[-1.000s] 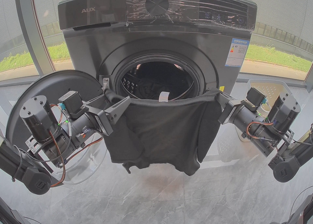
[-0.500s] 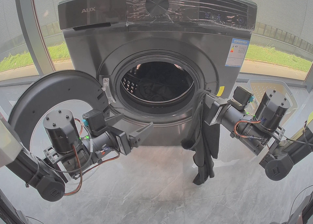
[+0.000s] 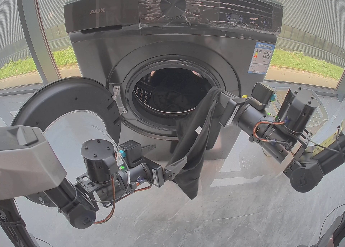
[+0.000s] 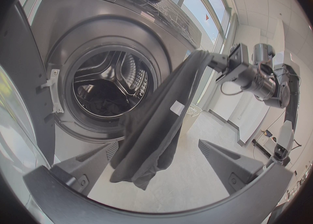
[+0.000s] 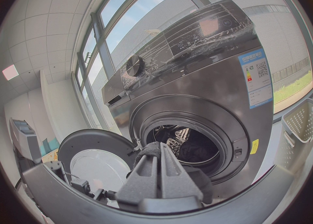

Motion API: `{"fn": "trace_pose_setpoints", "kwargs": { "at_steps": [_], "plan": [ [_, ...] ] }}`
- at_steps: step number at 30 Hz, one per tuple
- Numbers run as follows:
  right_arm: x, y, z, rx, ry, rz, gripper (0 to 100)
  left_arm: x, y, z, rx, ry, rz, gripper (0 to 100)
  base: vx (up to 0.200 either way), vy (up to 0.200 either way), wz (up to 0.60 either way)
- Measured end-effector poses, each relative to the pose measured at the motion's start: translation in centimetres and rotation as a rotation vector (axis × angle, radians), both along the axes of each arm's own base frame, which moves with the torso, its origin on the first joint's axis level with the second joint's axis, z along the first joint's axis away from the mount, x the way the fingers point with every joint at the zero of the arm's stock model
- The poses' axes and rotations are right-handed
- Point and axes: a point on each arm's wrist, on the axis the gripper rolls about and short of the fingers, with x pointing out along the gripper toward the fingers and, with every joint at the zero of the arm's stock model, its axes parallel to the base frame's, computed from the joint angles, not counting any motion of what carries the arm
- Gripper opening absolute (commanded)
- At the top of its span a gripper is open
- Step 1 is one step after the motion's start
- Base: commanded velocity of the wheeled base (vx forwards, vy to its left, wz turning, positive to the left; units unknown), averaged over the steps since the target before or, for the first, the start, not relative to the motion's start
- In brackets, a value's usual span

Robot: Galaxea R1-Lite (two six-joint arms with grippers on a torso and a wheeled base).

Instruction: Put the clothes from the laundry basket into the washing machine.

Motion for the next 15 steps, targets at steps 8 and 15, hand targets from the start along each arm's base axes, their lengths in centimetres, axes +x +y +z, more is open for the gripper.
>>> {"fn": "trace_pose_setpoints", "kwargs": {
  "at_steps": [8, 15],
  "plan": [
    [-0.1, 1.2, 1.4, 0.012, -0.017, 0.033, 0, 1.6, -0.5, -2.3, 0.008, 0.006, 0.02, 100, 0.0, 0.0, 0.0],
    [-0.2, 1.7, 2.0, 0.024, -0.033, 0.048, 0, 2.9, 0.0, -2.7, -0.003, -0.009, 0.055, 100, 0.0, 0.0, 0.0]
  ]
}}
